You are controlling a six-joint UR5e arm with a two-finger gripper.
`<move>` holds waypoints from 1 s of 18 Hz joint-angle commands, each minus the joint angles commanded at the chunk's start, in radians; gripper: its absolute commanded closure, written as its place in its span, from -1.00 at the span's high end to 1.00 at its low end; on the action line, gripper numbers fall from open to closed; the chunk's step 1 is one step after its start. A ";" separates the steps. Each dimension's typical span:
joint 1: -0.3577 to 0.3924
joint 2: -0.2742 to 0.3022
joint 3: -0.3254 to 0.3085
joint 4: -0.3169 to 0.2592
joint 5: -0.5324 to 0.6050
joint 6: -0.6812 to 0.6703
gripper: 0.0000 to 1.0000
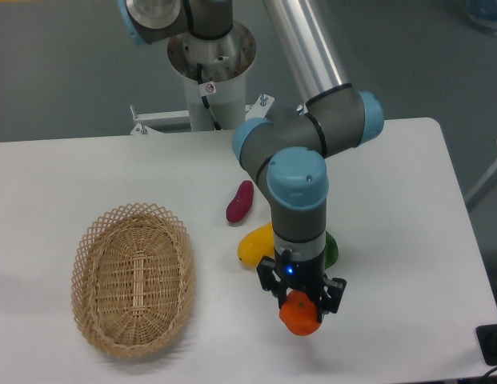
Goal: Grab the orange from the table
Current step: 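Lift the gripped orange up off the table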
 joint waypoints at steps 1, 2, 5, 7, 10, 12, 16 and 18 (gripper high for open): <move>0.000 0.015 0.003 -0.023 0.002 0.021 0.30; 0.000 0.034 0.005 -0.051 0.002 0.046 0.30; 0.015 0.083 0.008 -0.118 0.002 0.097 0.30; 0.029 0.106 0.008 -0.149 0.002 0.110 0.30; 0.034 0.134 0.006 -0.200 0.002 0.149 0.27; 0.034 0.135 0.006 -0.198 0.002 0.149 0.27; 0.034 0.137 0.003 -0.200 0.002 0.149 0.28; 0.032 0.137 0.005 -0.198 0.002 0.149 0.28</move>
